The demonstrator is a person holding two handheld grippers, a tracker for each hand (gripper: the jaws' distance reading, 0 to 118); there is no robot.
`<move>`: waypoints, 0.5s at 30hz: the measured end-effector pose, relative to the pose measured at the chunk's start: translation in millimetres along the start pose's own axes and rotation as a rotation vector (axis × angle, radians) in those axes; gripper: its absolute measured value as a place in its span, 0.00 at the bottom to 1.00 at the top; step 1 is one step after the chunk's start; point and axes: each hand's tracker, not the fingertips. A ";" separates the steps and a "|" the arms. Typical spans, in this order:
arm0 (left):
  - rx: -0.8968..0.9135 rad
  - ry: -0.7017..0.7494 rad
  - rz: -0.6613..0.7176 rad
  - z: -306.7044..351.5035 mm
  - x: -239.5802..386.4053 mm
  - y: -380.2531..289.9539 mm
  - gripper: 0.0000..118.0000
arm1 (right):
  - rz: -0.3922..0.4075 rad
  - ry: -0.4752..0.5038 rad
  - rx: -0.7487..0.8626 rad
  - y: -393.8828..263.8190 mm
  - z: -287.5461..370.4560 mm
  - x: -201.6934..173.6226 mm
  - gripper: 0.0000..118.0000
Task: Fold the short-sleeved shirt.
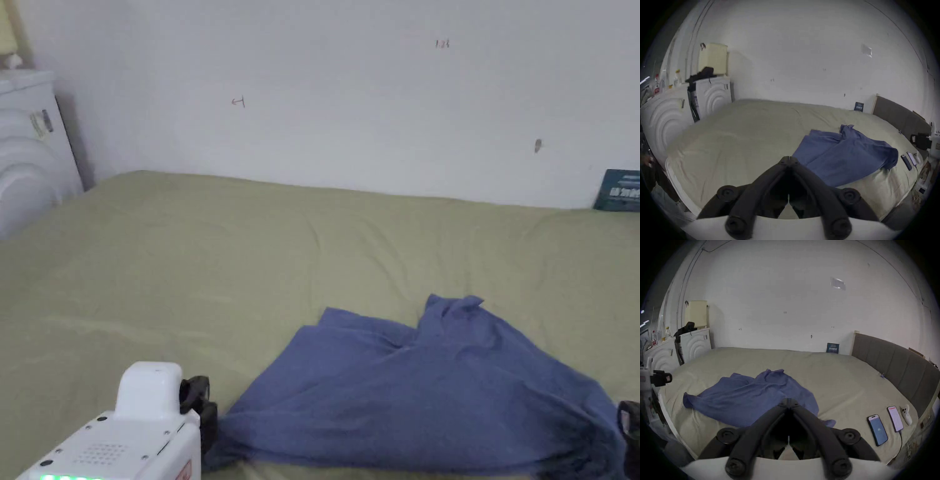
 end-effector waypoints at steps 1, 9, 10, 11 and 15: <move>-0.045 -0.027 0.003 -9.5 -7.5 4.2 0.01 | -0.001 0.009 -0.007 0.3 -2.5 -0.7 0.00; -0.540 -0.163 0.055 -111.1 -38.9 20.8 0.90 | 0.016 0.057 -0.052 8.8 -22.7 5.0 0.00; -0.524 -0.135 0.029 -119.4 -39.8 20.3 0.89 | 0.017 0.061 -0.061 9.9 -25.9 5.6 0.00; -0.528 -0.126 0.016 -128.3 -35.6 15.0 0.89 | 0.020 0.067 -0.074 10.9 -30.6 7.2 0.00; -0.572 -0.163 0.024 -149.2 -23.2 -6.5 0.35 | 0.024 0.115 -0.161 20.3 -62.6 15.0 0.00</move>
